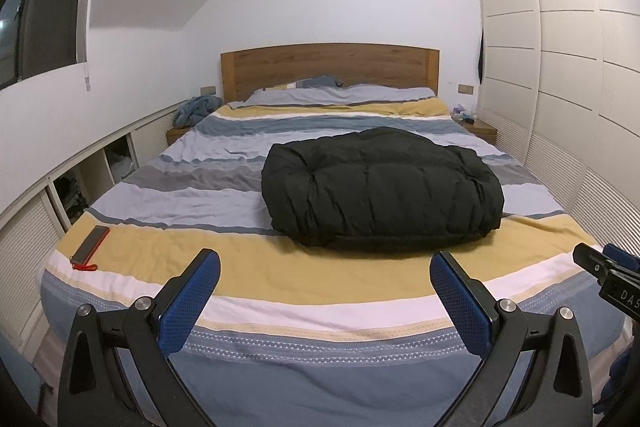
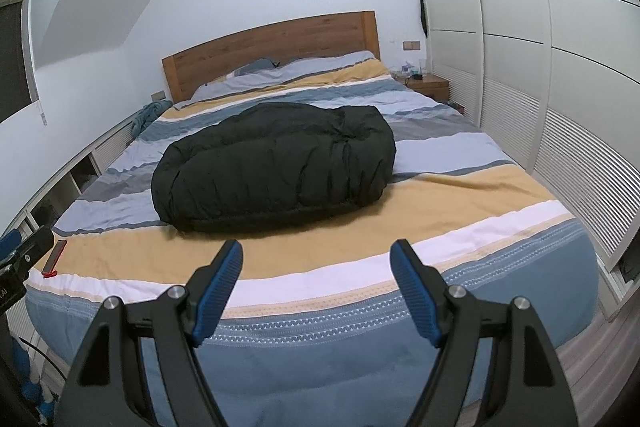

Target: Fold large clothes

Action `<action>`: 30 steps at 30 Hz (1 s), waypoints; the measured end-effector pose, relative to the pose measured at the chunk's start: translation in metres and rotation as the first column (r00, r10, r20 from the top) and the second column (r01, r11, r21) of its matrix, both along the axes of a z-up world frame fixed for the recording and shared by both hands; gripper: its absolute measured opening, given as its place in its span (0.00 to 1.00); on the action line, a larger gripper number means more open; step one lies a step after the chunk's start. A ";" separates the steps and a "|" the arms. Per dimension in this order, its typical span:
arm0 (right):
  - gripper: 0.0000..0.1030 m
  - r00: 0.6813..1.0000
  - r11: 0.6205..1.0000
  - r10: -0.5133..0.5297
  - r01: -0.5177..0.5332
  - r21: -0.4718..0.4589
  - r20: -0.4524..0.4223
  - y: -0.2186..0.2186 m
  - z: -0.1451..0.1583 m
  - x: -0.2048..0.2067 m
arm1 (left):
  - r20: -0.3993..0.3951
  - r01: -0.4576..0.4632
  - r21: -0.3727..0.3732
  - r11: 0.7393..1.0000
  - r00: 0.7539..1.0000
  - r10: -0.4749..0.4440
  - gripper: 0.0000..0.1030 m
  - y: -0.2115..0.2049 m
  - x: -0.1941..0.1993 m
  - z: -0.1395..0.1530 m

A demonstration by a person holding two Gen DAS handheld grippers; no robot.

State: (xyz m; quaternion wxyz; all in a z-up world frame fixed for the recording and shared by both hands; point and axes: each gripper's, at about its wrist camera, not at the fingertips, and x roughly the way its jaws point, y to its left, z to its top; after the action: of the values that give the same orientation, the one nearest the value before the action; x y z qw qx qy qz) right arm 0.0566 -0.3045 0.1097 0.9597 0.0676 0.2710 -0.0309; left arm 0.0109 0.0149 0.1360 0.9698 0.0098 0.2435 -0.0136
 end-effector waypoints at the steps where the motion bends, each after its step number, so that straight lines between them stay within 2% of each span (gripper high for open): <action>1: 0.73 1.000 1.000 -0.002 0.002 -0.003 0.002 0.000 0.000 -0.001 | -0.001 0.002 0.000 1.000 1.000 -0.002 0.99 -0.001 -0.001 -0.001; 30: 0.73 0.997 0.993 -0.041 0.048 -0.112 0.063 0.003 0.011 -0.018 | -0.028 0.022 -0.008 1.000 0.999 -0.022 0.99 -0.002 0.001 -0.016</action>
State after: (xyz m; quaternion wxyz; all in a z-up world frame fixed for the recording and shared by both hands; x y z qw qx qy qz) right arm 0.0383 -0.3018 0.1204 0.9689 0.0200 0.2378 -0.0657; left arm 0.0118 0.0125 0.1203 0.9661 0.0085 0.2567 -0.0255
